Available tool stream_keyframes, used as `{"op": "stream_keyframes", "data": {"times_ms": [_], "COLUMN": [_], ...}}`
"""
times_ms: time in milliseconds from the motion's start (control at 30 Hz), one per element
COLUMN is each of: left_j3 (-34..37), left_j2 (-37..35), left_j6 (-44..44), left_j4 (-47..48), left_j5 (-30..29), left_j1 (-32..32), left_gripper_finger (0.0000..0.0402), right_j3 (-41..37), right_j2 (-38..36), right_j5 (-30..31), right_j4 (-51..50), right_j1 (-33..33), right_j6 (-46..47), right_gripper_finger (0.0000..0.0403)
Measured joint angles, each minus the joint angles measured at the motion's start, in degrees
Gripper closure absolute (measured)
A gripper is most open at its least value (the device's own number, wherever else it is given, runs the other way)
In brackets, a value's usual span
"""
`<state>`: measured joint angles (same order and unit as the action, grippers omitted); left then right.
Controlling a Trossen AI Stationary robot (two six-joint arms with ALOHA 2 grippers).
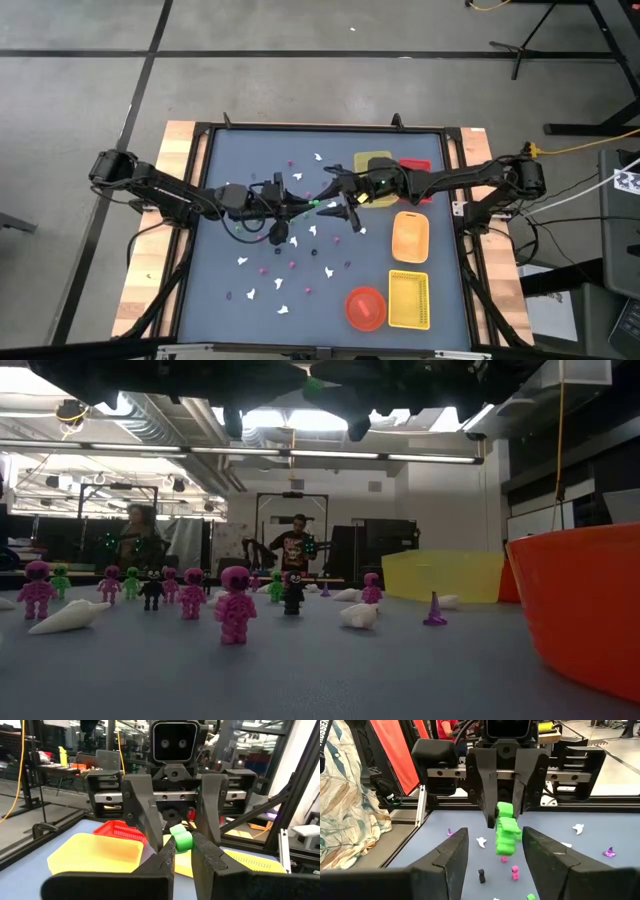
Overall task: Sort Halloween decoration
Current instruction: Put the green skeleton toy into the middle yellow bin
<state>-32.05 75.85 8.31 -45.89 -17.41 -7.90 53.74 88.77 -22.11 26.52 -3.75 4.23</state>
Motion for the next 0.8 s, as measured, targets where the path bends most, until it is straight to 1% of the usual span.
{"op": "stream_keyframes", "data": {"times_ms": [100,167,433,567,667,800], "left_j3": [0.00,0.00,0.00,0.00,0.00,0.00], "left_j2": [0.00,0.00,0.00,0.00,0.00,0.00], "left_j6": [0.01,0.01,0.03,0.03,0.03,0.05], "left_j4": [0.00,0.00,-0.01,-0.02,-0.02,0.11], "left_j5": [0.00,0.02,0.22,0.37,0.35,0.35], "left_j1": [0.00,0.00,-0.04,-0.04,-0.04,-0.04], "left_gripper_finger": [0.0381,0.0381,0.0381,0.0381,0.0379,0.0357], "right_j3": [0.00,0.00,0.00,0.00,0.00,0.04], "right_j2": [0.00,0.00,0.00,0.00,0.00,0.00], "right_j5": [0.01,0.00,0.06,0.10,0.09,0.11], "right_j4": [0.00,-0.02,-0.07,-0.12,-0.15,-0.71], "right_j1": [0.00,0.00,-0.02,-0.02,-0.02,-0.02], "right_j6": [0.00,0.00,0.00,0.00,0.00,0.00], "right_gripper_finger": [0.0223,0.0237,0.0323,0.0358,0.0372,0.0369]}}
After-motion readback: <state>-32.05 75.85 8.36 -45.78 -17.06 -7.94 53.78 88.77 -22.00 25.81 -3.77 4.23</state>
